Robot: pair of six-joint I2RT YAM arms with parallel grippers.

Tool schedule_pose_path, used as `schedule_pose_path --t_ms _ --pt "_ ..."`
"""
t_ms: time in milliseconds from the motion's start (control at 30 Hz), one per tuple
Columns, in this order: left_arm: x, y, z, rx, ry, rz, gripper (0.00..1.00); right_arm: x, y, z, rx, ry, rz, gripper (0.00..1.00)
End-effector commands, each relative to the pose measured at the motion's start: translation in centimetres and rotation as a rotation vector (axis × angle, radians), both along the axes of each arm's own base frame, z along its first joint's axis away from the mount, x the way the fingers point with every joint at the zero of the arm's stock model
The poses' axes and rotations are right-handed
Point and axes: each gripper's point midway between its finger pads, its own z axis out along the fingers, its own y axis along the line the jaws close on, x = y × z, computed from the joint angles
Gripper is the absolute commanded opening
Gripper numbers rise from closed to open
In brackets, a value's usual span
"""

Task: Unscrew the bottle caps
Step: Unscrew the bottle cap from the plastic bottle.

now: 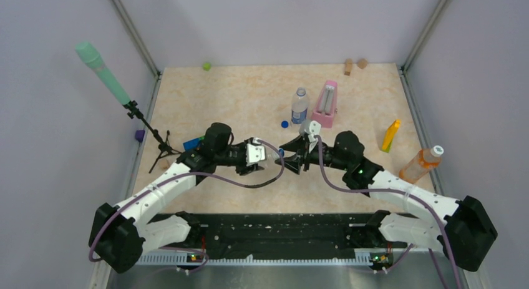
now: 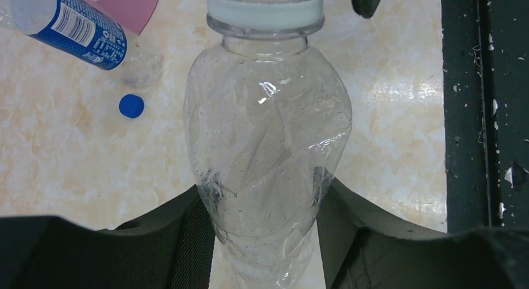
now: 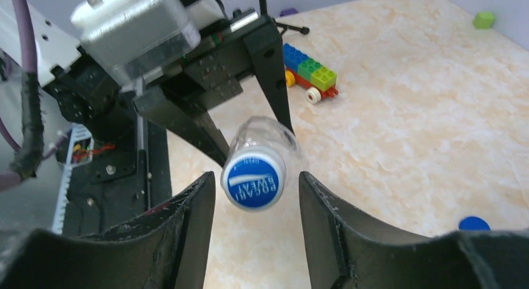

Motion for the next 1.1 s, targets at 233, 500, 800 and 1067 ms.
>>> schedule_pose_path --t_ms 233,500,800,1067 --pt "2.1 0.3 2.0 -0.010 -0.098 0.079 0.00 0.6 -3.0 6.3 0.420 0.195 -0.212 0.61" --pt "2.6 0.2 2.7 -0.033 -0.138 0.096 0.00 2.3 -1.3 5.4 0.442 0.627 -0.293 0.57" --pt "3.0 0.4 3.1 -0.028 -0.156 0.113 0.00 2.6 -0.6 3.6 0.378 0.705 -0.319 0.51" --pt "3.2 0.3 2.6 -0.028 -0.151 0.117 0.00 3.3 0.6 3.0 0.321 0.699 -0.303 0.47"
